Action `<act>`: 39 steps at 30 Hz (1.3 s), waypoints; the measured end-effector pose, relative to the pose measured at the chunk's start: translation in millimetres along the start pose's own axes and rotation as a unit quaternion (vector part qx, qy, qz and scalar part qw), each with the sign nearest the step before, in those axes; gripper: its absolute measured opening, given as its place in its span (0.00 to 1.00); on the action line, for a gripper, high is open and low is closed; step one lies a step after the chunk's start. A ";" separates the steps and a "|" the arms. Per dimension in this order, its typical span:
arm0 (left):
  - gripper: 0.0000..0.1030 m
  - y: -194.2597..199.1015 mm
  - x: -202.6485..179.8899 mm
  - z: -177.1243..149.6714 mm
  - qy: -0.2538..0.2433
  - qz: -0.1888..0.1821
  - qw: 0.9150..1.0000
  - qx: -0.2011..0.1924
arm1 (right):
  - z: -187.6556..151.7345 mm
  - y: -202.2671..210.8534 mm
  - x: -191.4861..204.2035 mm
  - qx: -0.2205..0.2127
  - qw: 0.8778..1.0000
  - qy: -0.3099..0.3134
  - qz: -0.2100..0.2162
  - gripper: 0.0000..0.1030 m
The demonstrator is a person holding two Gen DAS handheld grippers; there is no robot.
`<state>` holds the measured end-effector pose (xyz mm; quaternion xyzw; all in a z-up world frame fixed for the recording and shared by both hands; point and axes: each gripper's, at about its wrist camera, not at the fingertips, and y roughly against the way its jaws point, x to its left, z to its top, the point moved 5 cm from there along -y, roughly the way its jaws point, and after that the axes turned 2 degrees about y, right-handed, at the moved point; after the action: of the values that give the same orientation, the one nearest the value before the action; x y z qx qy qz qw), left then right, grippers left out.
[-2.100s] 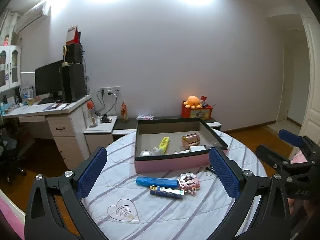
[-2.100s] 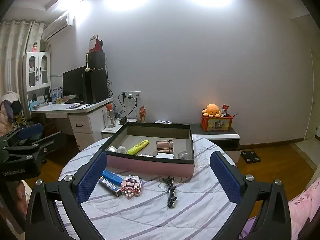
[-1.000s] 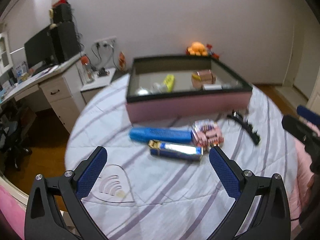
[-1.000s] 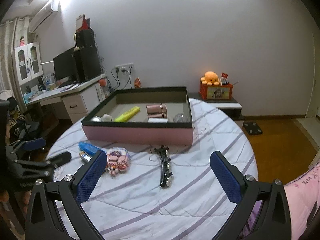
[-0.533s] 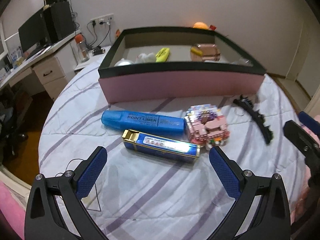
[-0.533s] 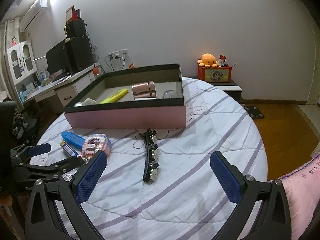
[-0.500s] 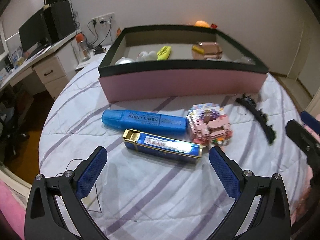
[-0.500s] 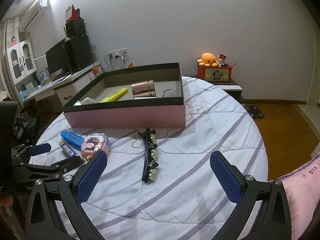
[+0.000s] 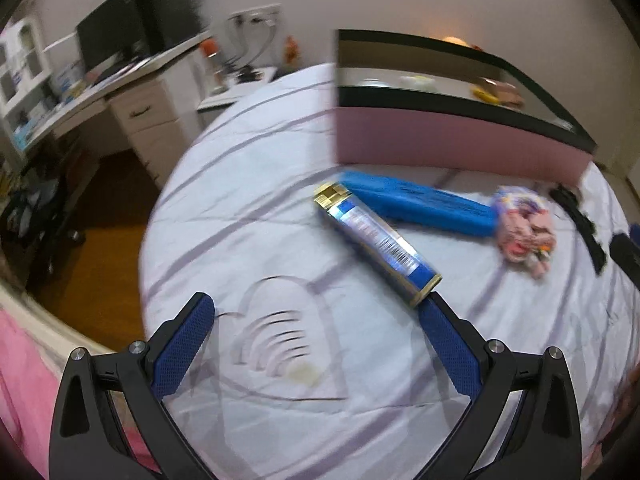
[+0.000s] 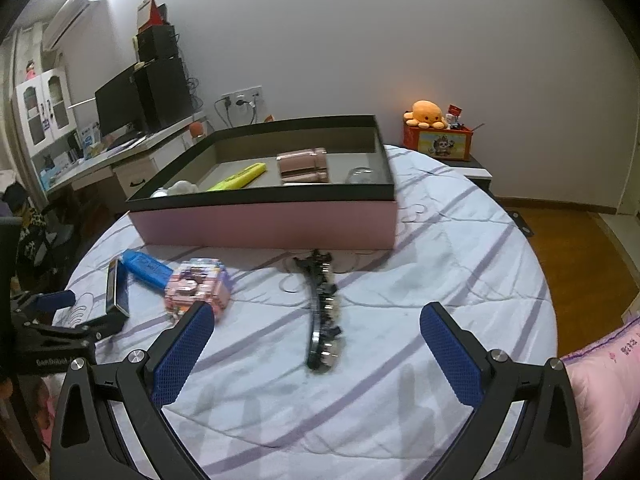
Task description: Organize rigid objects
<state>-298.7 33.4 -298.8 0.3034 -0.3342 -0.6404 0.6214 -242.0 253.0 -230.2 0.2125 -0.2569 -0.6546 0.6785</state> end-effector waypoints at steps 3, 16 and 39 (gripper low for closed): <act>1.00 2.2 2.1 1.8 0.031 -0.036 0.999 -0.001 | 2.6 -2.8 13.0 0.004 1.000 0.012 -0.001 1.00; 0.88 -12.7 -9.8 16.2 0.000 -0.036 0.999 -0.012 | 3.7 -5.9 19.7 0.017 1.000 0.017 -0.009 1.00; 0.46 -11.1 10.7 19.1 -0.034 -0.043 0.998 -0.011 | 8.7 -52.4 71.1 0.088 0.994 0.050 0.034 0.87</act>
<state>-321.2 23.8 -296.2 0.2889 -0.3345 -0.6798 0.5852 -287.5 179.7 -251.2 0.2949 -0.2858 -0.5949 0.6910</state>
